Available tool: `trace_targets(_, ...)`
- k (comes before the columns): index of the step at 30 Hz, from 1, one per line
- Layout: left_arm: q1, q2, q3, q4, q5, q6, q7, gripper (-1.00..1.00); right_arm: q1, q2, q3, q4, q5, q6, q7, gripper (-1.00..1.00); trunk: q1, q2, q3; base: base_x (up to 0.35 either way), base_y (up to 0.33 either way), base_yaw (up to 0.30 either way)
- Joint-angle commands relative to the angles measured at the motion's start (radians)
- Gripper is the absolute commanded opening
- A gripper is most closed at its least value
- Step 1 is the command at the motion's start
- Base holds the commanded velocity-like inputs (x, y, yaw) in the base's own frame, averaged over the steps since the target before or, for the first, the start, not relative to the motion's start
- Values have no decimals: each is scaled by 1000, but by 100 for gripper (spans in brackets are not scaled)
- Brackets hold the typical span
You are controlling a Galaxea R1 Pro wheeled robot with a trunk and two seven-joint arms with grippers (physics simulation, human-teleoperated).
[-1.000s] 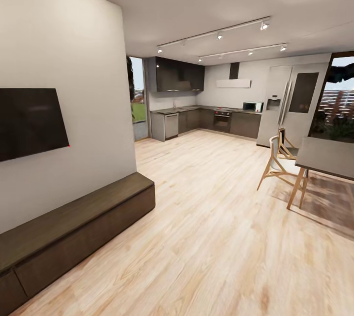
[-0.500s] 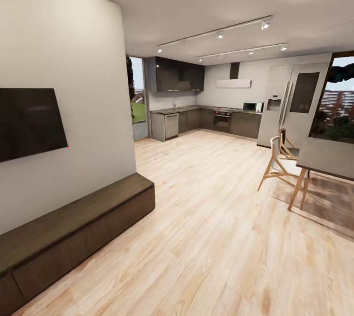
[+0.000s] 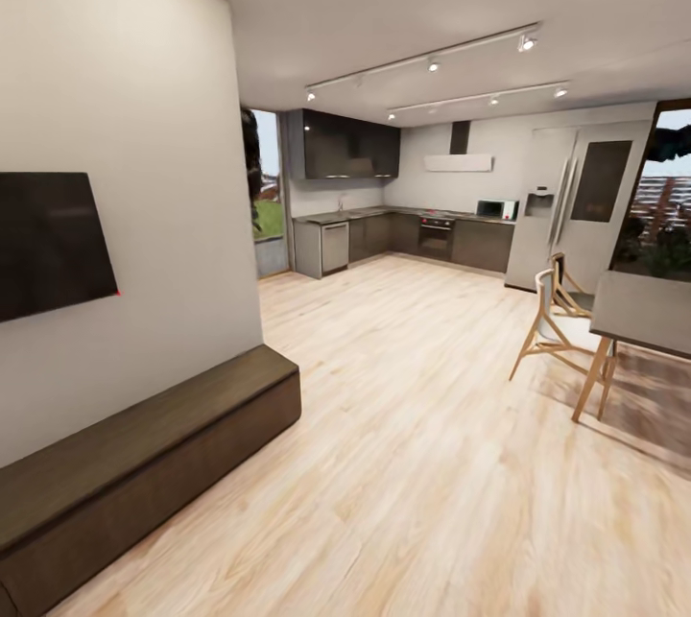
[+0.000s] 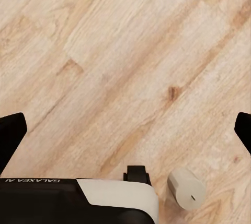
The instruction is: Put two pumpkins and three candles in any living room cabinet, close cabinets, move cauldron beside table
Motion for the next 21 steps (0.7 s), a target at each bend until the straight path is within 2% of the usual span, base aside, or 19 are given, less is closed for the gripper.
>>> trace_targets(1,0,0,5,-2,3,6,0,100,0,0,0,-1,1,3,0,100,1,-1,-2,262,0,0)
trace_targets(21,0,0,5,-2,3,6,0,100,0,0,0,-1,1,3,0,100,1,-1,-2,262,0,0)
